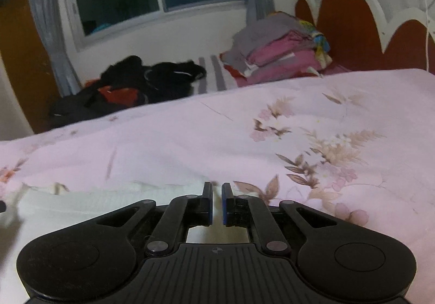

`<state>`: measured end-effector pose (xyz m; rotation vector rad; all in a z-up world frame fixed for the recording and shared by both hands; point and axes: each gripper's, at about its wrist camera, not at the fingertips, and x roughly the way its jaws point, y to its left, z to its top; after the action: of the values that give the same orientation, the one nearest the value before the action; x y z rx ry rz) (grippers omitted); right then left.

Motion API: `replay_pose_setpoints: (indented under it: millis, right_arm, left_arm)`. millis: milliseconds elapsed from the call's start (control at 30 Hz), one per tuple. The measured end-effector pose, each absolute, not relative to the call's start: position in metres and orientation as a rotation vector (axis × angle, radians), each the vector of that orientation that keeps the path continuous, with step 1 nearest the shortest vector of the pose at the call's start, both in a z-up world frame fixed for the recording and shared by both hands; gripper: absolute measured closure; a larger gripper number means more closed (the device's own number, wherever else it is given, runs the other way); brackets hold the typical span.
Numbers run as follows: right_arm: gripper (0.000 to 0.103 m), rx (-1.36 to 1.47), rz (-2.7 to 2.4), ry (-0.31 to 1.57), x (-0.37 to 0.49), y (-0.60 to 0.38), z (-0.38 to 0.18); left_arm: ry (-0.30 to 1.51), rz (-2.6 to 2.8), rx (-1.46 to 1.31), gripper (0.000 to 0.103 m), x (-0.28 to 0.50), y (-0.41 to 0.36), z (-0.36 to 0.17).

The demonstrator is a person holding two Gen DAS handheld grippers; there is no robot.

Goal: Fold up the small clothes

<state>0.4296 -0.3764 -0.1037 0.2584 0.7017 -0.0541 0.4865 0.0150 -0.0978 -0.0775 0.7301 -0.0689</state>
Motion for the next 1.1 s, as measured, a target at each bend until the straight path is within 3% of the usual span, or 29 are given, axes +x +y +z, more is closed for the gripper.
replay_pose_setpoints:
  millis: [200, 233, 267, 333, 600, 1100]
  right_arm:
    - [0.090, 0.261, 0.021, 0.727, 0.422, -0.348, -0.105]
    - [0.079, 0.259, 0.030, 0.727, 0.420, -0.343, -0.104]
    - [0.060, 0.254, 0.041, 0.725, 0.419, -0.337, -0.104]
    - [0.052, 0.243, 0.058, 0.712, 0.414, -0.327, -0.103]
    - [0.052, 0.155, 0.107, 0.744, 0.409, -0.294, -0.111]
    - [0.052, 0.152, -0.037, 0.783, 0.376, -0.346, -0.121]
  left_arm:
    - [0.749, -0.179, -0.031, 0.043, 0.470, -0.019, -0.095]
    - [0.761, -0.197, -0.026, 0.041, 0.468, -0.025, -0.097]
    - [0.768, -0.211, -0.020, 0.041, 0.466, -0.031, -0.099]
    - [0.775, -0.220, -0.002, 0.041, 0.463, -0.041, -0.102]
    - [0.844, -0.174, 0.040, 0.042, 0.463, -0.050, -0.123]
    - [0.863, -0.138, 0.051, 0.041, 0.445, -0.040, -0.113]
